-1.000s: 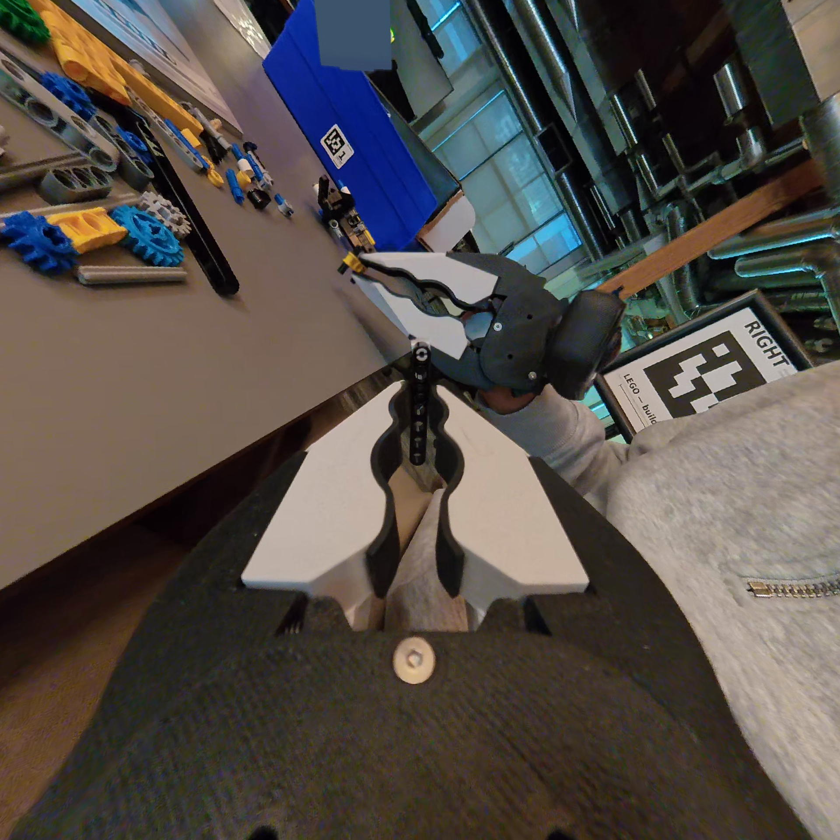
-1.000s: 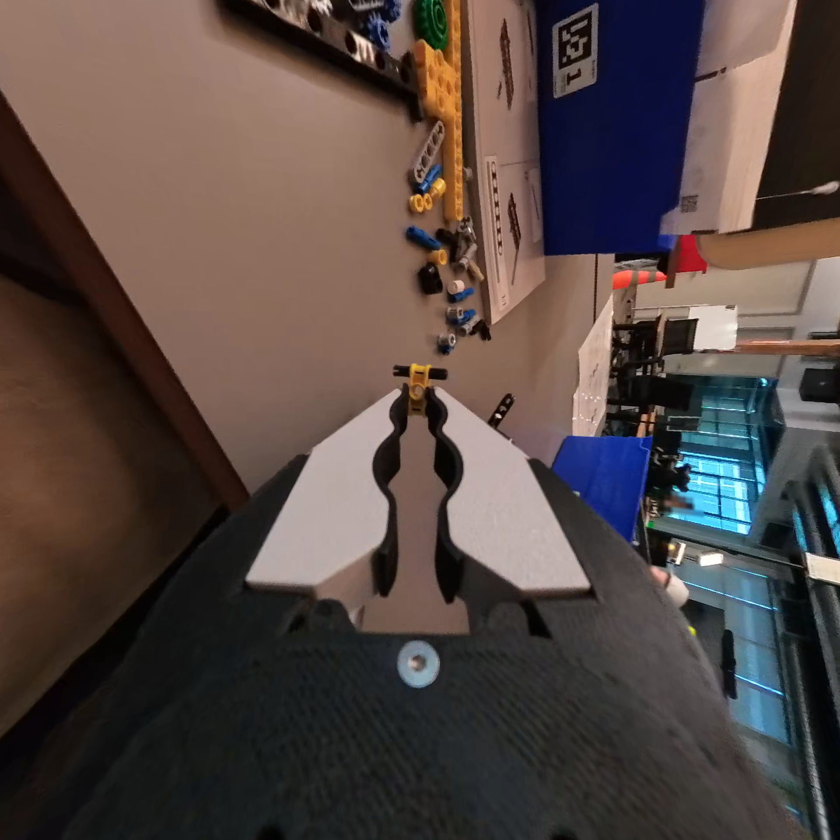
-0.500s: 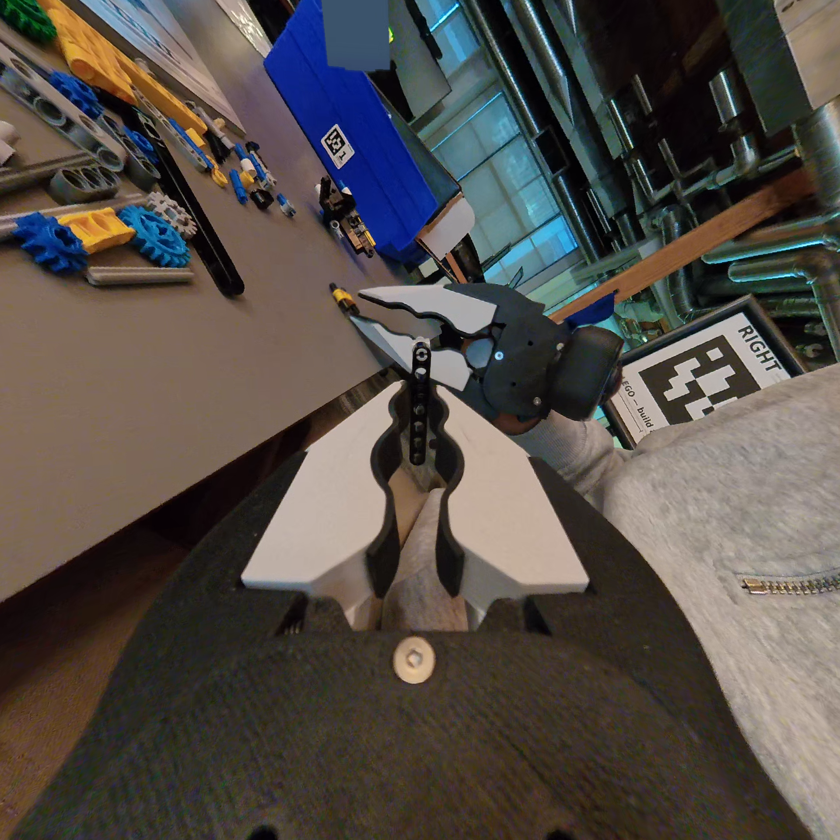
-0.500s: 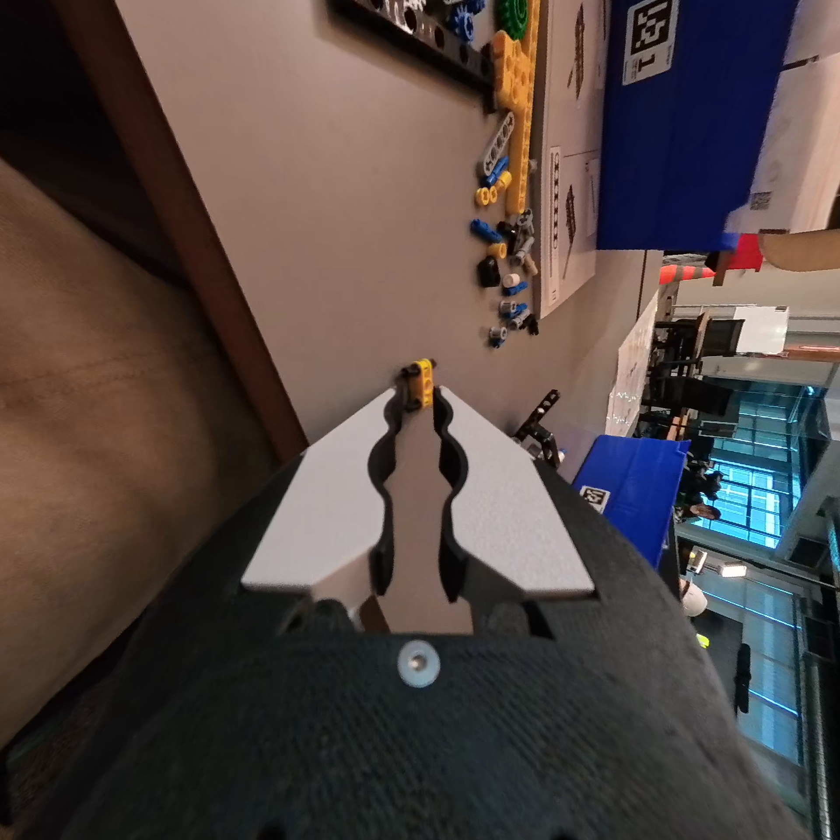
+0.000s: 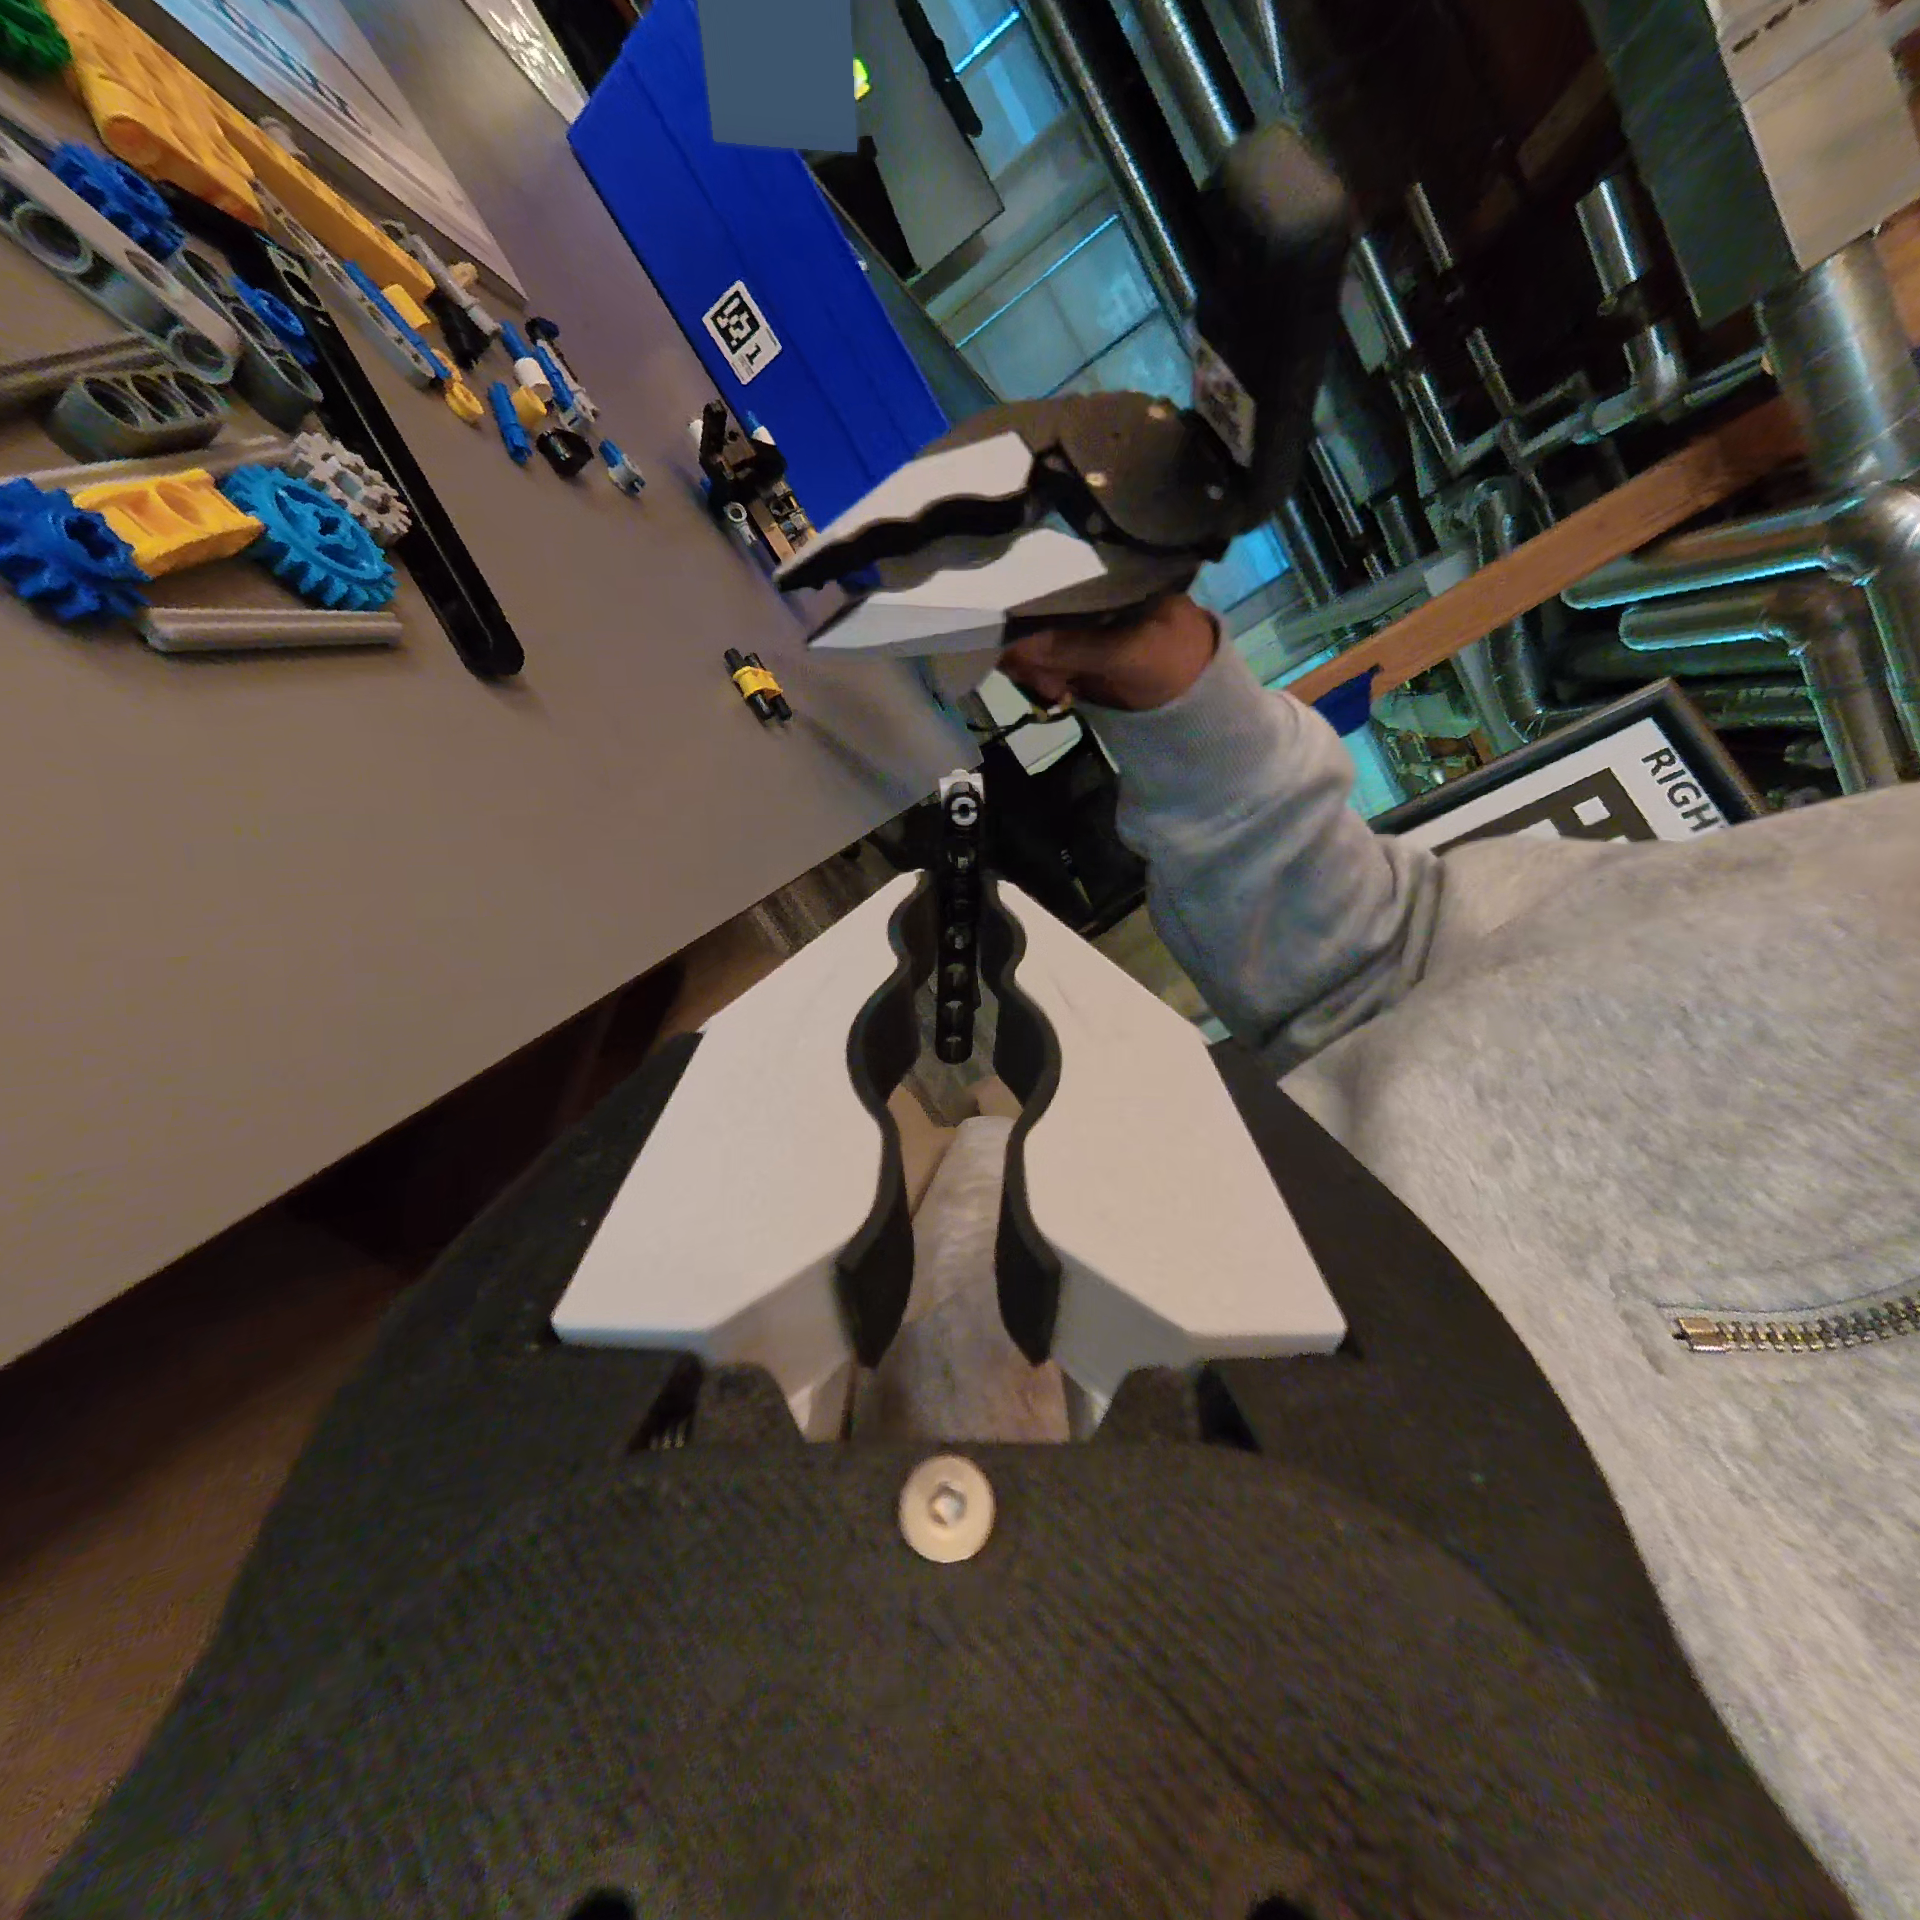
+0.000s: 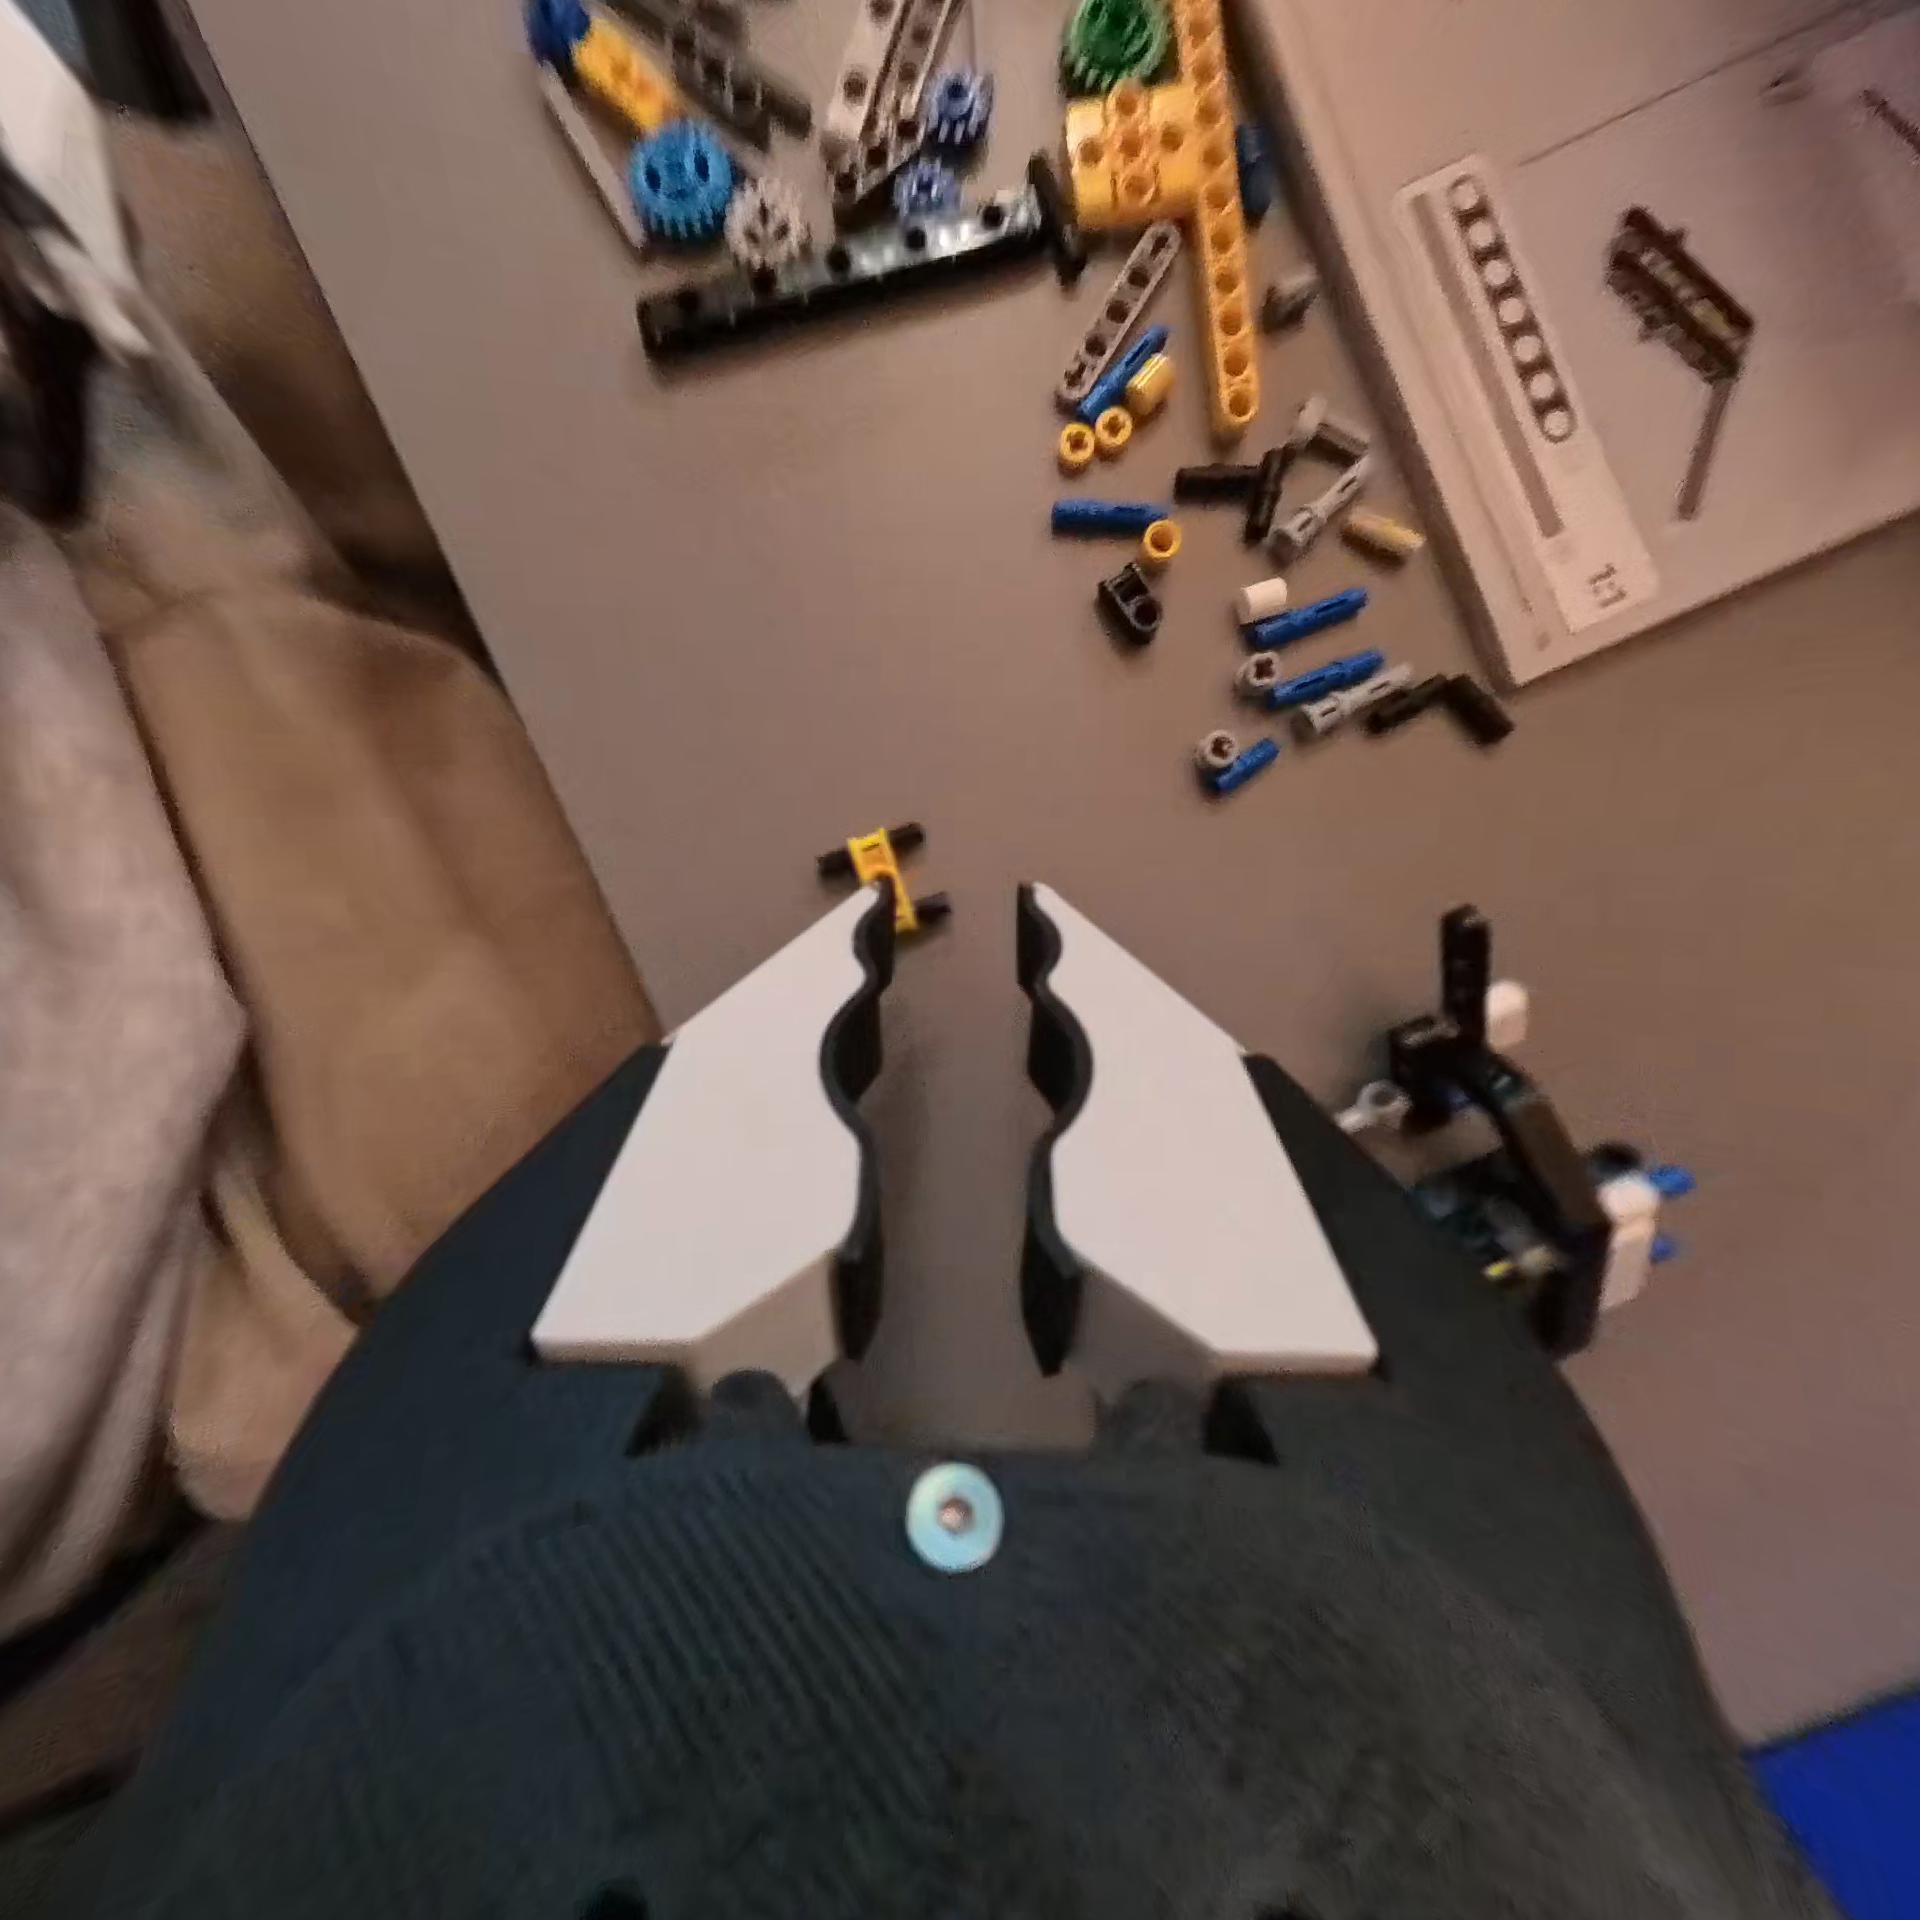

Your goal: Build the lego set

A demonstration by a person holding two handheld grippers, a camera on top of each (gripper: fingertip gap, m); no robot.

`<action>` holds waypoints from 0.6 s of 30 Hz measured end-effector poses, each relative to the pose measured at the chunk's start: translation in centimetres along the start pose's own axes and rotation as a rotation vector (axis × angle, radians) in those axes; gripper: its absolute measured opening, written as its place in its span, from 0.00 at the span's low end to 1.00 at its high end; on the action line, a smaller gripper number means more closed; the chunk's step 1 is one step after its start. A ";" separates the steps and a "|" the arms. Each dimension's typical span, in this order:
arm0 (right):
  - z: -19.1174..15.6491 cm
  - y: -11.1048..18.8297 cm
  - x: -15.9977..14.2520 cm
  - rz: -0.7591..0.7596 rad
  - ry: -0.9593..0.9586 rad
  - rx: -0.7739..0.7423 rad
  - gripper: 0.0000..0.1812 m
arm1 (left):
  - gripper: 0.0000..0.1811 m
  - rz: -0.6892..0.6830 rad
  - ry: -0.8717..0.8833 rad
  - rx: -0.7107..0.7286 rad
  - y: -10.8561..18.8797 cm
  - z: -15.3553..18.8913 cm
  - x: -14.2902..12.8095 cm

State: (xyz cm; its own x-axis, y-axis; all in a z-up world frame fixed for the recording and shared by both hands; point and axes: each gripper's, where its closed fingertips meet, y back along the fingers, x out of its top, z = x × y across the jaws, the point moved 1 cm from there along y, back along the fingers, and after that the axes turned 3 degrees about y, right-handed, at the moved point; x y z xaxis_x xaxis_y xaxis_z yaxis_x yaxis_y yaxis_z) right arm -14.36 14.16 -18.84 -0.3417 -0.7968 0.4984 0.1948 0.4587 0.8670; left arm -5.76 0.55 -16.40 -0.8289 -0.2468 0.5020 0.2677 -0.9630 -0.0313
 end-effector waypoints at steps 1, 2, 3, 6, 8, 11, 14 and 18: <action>0.3 -0.5 -0.2 -0.023 0.054 0.012 0.11 | 0.03 0.001 -0.002 0.000 0.0 0.0 0.0; 0.4 -0.9 -0.2 -0.037 0.085 0.035 0.11 | 0.03 0.002 -0.003 0.001 0.0 0.0 0.0; 0.3 -1.2 -0.2 -0.045 0.089 0.071 0.10 | 0.03 0.002 -0.003 0.002 0.0 0.0 0.0; 0.0 -1.3 0.1 -0.030 0.059 0.173 0.10 | 0.03 0.003 0.002 0.002 0.1 -0.1 0.1; -0.2 -1.1 -0.3 -0.036 0.030 0.225 0.09 | 0.03 0.003 0.006 0.000 0.1 -0.1 0.1; -0.8 -0.9 -0.7 -0.006 -0.017 0.277 0.10 | 0.03 -0.001 0.014 -0.005 0.0 -0.2 0.1; -1.1 -1.1 -1.3 -0.006 -0.044 0.276 0.10 | 0.03 -0.005 0.019 -0.008 0.0 -0.2 0.0; -2.6 -0.9 -1.6 0.007 -0.075 0.331 0.09 | 0.03 -0.002 0.024 -0.008 0.0 -0.3 0.0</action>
State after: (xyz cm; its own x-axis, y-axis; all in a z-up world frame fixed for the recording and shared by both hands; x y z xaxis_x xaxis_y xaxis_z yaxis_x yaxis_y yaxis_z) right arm -11.61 14.01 -20.47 -0.4107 -0.7675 0.4922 -0.1071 0.5767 0.8099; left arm -5.94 0.49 -16.66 -0.8410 -0.2474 0.4812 0.2625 -0.9642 -0.0370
